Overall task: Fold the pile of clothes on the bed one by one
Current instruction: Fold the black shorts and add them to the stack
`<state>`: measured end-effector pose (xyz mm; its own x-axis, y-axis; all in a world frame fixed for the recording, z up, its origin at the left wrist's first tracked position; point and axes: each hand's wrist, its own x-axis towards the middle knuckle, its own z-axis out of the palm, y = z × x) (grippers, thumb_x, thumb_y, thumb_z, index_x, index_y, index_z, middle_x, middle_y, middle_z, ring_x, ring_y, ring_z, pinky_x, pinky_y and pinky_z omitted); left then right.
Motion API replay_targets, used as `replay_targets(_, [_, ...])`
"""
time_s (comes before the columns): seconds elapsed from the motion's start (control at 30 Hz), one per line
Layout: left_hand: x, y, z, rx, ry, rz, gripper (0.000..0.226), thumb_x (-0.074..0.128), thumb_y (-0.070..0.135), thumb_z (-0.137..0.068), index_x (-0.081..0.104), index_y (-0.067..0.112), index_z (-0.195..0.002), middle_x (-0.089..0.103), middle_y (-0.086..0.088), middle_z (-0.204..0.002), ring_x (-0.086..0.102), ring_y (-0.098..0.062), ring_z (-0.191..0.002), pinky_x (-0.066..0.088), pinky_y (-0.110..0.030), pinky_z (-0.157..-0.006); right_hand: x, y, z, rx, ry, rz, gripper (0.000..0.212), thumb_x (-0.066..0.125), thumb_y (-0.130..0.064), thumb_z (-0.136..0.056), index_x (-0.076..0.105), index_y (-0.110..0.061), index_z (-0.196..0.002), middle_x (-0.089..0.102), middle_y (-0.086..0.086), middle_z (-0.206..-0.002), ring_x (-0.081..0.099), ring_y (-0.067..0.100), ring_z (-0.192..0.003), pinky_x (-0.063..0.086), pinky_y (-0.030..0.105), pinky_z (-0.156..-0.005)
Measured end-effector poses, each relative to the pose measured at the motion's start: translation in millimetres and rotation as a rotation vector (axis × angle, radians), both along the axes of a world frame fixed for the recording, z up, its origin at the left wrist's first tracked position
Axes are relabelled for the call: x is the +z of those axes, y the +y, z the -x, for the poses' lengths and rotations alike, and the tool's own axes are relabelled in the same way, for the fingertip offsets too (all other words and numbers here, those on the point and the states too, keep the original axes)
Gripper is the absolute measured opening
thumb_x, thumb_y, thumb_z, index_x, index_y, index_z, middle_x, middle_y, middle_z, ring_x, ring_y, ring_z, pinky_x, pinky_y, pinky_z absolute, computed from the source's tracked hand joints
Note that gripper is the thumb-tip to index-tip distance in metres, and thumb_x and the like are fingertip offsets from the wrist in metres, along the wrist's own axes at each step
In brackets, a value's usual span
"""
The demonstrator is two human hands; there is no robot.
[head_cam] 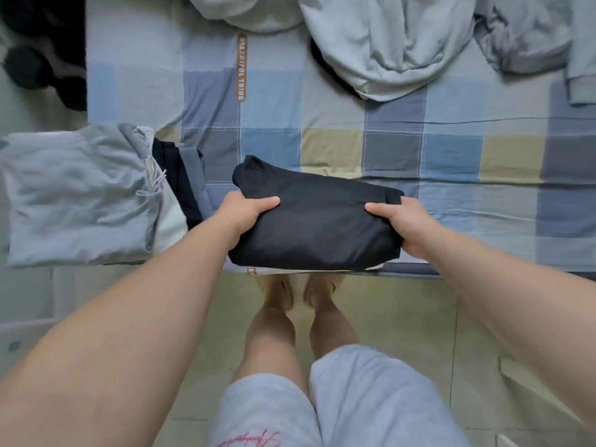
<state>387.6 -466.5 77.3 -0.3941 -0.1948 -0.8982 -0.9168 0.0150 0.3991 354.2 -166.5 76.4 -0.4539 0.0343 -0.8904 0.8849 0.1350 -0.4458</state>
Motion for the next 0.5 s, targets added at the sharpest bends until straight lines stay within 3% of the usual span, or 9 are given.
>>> replay_targets(0.13, [74.9, -27.9, -21.8, 0.075, 0.057, 0.006, 0.07, 0.089, 0.042, -0.07, 0.062, 0.015, -0.129, 0.07, -0.004, -0.118, 0.068, -0.029, -0.105, 0.054, -0.045, -0.098, 73.7, -29.2, -2.2, 0.055, 0.039, 0.01, 0.027, 0.083, -0.017, -0.08, 0.071, -0.017, -0.105, 0.079, 0.003, -0.097, 0.075, 0.025, -0.092, 0.059, 0.035, -0.079])
replay_targets(0.2, [104.4, -47.5, -38.5, 0.139, 0.099, 0.012, 0.067, 0.088, 0.04, -0.07, 0.064, 0.017, -0.128, 0.07, -0.002, -0.119, 0.068, -0.027, -0.106, 0.053, -0.045, -0.1, 104.5, -53.6, -5.4, 0.076, 0.064, 0.024, 0.03, 0.082, -0.017, -0.081, 0.07, -0.016, -0.109, 0.077, 0.005, -0.103, 0.073, 0.026, -0.095, 0.058, 0.038, -0.082])
replay_targets(0.37, [149.2, -114.4, -80.3, 0.299, 0.162, 0.025, 0.046, 0.087, 0.035, -0.075, 0.07, 0.021, -0.116, 0.076, 0.002, -0.107, 0.072, -0.024, -0.098, 0.057, -0.043, -0.093, 156.2, -136.6, -14.0, 0.133, 0.122, 0.065, 0.039, 0.082, -0.017, -0.082, 0.068, -0.015, -0.118, 0.075, 0.006, -0.108, 0.072, 0.029, -0.097, 0.059, 0.041, -0.081])
replay_targets(0.5, [163.6, -189.5, -99.1, 0.354, 0.223, 0.048, 0.053, 0.087, 0.037, -0.073, 0.069, 0.017, -0.119, 0.075, -0.001, -0.11, 0.072, -0.026, -0.1, 0.057, -0.042, -0.09, 171.4, -217.3, -15.4, 0.2, 0.164, 0.071, 0.035, 0.081, -0.014, -0.082, 0.069, -0.012, -0.114, 0.076, 0.007, -0.107, 0.073, 0.029, -0.098, 0.058, 0.044, -0.089])
